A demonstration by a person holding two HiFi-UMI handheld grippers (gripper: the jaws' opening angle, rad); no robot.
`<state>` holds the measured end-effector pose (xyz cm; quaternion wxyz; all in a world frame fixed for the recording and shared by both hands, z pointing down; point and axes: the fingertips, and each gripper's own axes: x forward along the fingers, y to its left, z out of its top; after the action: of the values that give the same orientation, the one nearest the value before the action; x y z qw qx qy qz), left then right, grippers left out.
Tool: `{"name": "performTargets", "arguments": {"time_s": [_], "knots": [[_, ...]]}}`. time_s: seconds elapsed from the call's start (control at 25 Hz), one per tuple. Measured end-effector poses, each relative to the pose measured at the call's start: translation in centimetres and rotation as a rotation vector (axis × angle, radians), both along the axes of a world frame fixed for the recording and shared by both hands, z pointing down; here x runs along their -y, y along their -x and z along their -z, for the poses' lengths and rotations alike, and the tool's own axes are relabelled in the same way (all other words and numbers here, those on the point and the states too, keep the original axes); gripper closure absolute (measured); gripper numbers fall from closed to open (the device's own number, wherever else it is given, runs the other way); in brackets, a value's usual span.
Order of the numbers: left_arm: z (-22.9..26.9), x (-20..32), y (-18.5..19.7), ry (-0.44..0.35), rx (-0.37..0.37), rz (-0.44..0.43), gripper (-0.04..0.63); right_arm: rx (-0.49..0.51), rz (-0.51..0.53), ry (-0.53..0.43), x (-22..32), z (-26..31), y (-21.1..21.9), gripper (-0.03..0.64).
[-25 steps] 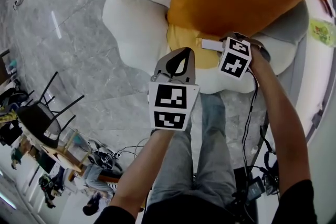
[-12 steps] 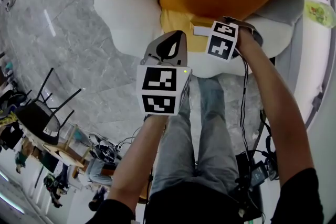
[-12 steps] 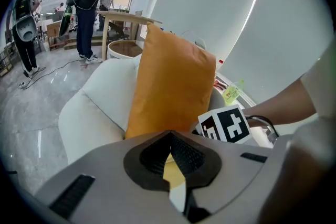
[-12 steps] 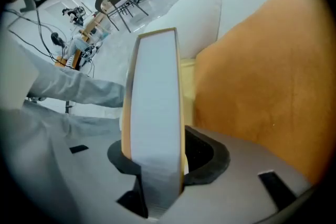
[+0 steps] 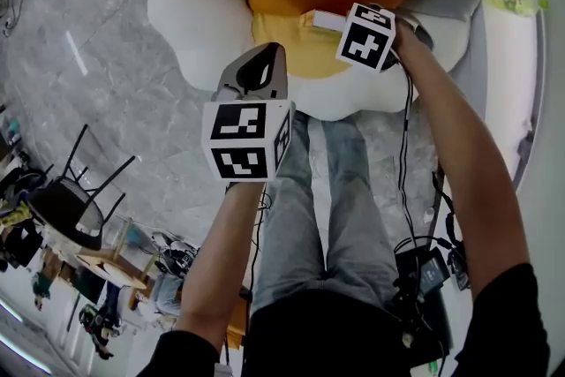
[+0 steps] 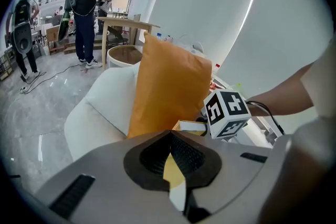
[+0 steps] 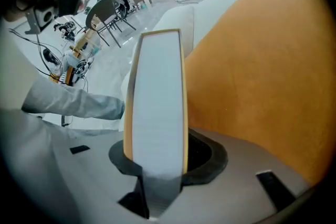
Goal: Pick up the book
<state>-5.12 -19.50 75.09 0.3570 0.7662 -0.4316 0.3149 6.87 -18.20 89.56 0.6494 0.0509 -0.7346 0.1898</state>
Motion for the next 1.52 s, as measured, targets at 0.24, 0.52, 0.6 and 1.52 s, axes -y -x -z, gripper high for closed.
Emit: {"name": "performTargets", "arguments": {"time_s": [0.24, 0.52, 0.6, 1.52], "knots": [[3.5, 0.0, -0.5, -0.022, 0.006, -0.009, 0.591, 0.052, 0.000, -0.013, 0.2, 4.8, 0.1, 0.463], [8.4, 0.0, -1.5, -0.074, 0.007, -0.034, 0.591, 0.182, -0.092, -0.088, 1.3, 12.4, 0.2, 0.463], [9.8, 0.3, -1.8, -0.091, 0.011, -0.048, 0.591, 0.225, -0.128, -0.114, 1.8, 14.9, 0.1, 0.463], [29.9, -2.8, -3.3, -0.308, -0.035, -0.044, 0.591, 0.844, -0.652, -0.497, -1.0, 50.1, -5.3, 0.463]]}}
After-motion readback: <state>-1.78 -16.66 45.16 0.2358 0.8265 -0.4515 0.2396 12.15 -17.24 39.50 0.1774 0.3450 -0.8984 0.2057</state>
